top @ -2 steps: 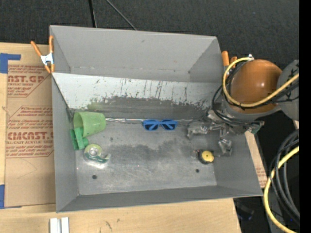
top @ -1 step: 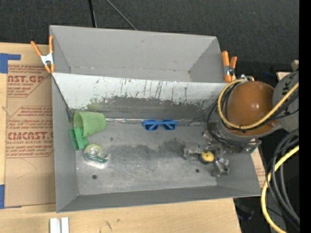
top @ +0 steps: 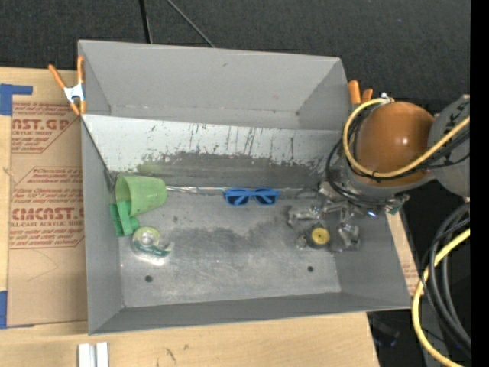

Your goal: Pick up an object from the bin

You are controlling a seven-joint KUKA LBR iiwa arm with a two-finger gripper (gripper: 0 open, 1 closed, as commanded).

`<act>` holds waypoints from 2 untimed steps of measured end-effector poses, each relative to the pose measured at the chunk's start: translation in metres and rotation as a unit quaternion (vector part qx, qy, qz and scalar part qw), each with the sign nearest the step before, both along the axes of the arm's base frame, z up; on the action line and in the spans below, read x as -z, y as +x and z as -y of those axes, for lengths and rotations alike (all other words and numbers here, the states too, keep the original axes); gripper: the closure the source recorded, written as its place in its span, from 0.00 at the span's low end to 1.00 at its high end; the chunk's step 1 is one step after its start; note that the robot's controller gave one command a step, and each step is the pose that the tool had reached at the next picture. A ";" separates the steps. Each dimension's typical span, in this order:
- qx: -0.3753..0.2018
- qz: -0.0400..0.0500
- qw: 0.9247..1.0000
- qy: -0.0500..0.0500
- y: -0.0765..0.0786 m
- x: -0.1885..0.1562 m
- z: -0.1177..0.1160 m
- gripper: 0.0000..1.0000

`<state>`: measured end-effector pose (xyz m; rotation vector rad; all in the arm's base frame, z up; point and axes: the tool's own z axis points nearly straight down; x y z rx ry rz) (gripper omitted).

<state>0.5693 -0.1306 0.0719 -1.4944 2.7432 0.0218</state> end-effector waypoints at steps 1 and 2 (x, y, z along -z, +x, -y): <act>0.002 -0.003 1.000 -0.004 -0.001 0.000 0.006 1.00; -0.048 0.000 0.999 -0.011 -0.044 -0.139 -0.017 1.00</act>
Offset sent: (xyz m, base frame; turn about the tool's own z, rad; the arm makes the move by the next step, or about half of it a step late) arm 0.0000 0.0000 0.0000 0.0000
